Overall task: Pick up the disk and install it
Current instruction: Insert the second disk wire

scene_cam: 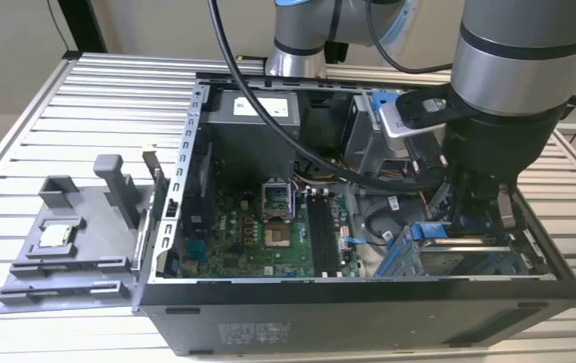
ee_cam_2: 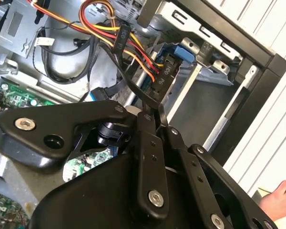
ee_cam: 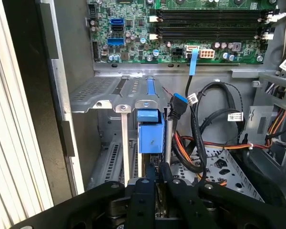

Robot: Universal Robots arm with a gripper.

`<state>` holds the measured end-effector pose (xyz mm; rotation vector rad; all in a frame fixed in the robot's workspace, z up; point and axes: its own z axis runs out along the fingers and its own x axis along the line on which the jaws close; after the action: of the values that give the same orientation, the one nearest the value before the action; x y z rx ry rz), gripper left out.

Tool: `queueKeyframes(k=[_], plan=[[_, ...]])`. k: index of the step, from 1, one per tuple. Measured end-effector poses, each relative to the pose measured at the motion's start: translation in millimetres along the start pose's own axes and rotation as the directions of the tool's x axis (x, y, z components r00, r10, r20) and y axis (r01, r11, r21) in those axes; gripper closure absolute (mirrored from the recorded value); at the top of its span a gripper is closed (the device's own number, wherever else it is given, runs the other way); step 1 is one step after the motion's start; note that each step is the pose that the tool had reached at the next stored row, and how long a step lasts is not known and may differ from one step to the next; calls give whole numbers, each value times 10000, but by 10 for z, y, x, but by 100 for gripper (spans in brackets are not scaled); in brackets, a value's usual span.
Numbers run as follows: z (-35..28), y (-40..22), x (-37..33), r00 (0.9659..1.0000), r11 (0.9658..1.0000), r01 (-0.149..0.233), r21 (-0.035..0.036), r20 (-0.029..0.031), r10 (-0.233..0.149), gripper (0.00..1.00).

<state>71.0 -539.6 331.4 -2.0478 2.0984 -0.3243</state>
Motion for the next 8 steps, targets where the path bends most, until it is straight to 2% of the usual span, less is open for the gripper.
queueKeyframes(k=[8], plan=[[2, -1, -2, 10000, 10000, -90, -2, -6, 90, 100]])
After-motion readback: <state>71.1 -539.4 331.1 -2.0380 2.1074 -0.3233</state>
